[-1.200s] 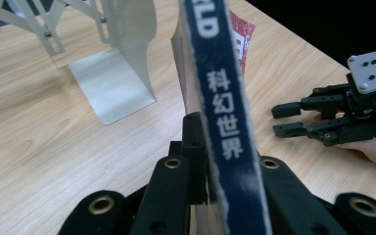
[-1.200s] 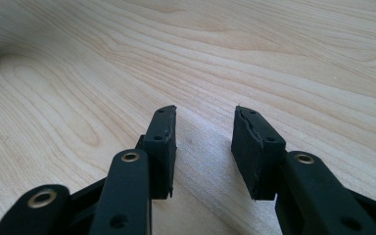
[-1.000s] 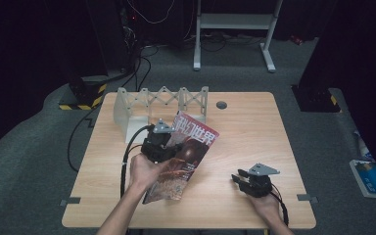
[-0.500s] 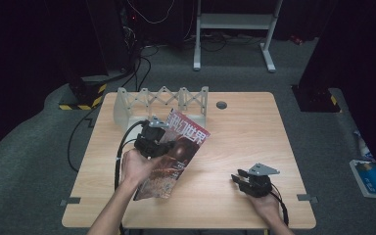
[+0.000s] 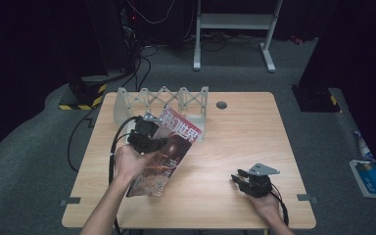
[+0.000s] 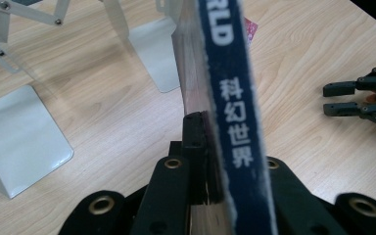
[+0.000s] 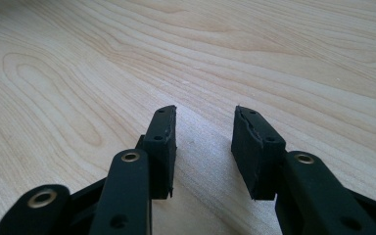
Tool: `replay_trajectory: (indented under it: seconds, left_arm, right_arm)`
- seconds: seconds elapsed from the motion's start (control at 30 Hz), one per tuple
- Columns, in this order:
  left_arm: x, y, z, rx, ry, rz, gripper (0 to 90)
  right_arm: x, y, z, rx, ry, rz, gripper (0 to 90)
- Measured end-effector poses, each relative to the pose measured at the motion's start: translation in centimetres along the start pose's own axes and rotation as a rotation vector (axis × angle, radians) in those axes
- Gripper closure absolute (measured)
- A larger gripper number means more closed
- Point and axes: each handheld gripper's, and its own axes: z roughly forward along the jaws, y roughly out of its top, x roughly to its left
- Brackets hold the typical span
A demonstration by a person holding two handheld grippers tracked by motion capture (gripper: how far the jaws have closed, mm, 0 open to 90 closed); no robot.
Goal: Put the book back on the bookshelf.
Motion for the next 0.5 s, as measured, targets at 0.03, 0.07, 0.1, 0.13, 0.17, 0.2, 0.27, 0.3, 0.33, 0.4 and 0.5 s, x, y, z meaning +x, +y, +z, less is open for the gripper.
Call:
replay_trajectory:
  seconds: [0.03, 0.07, 0.1, 0.13, 0.17, 0.2, 0.27, 0.3, 0.33, 0.4, 0.5]
  left_arm:
    - [0.1, 0.0, 0.0, 0.000, 0.000, -0.006, 83.0]
    - [0.2, 0.0, -0.1, 0.006, 0.002, -0.006, 83.0]
    - [0.3, 0.1, -0.1, 0.008, 0.004, -0.008, 83.0]
    - [0.4, 0.1, -0.1, 0.015, 0.005, -0.010, 83.0]
    - [0.5, 0.2, -0.1, 0.022, 0.007, -0.010, 83.0]
    - [0.6, 0.2, -0.1, 0.028, 0.007, -0.010, 83.0]
    - [0.8, 0.3, -0.2, 0.034, 0.012, -0.006, 83.0]
    - [0.8, 0.3, -0.2, 0.034, 0.012, -0.009, 83.1]
    - [0.9, 0.3, -0.3, 0.035, 0.013, -0.010, 83.0]
    - [1.0, 0.3, -0.4, 0.030, 0.017, -0.016, 83.1]
    - [1.3, 0.2, -0.5, 0.023, 0.025, -0.022, 83.1]
  right_arm:
    - [0.0, 0.0, 0.0, 0.000, 0.001, 0.003, 61.3]
    - [0.0, 0.0, 0.0, 0.000, 0.001, 0.003, 61.3]
    - [0.0, 0.0, 0.0, 0.000, 0.001, 0.002, 61.3]
    - [0.0, 0.0, 0.0, 0.000, 0.002, 0.002, 61.3]
    - [0.0, 0.0, 0.0, 0.000, 0.001, 0.002, 61.3]
    - [0.0, 0.0, 0.0, 0.000, 0.002, 0.002, 61.3]
    - [0.0, 0.0, 0.0, 0.000, 0.002, 0.002, 61.3]
    - [0.0, 0.0, 0.0, 0.000, 0.002, 0.002, 61.3]
    - [0.0, 0.0, 0.0, 0.000, 0.002, 0.002, 61.3]
    - [0.0, 0.0, 0.0, 0.000, 0.002, 0.002, 61.3]
    - [0.0, 0.0, 0.0, -0.001, 0.001, 0.001, 61.2]
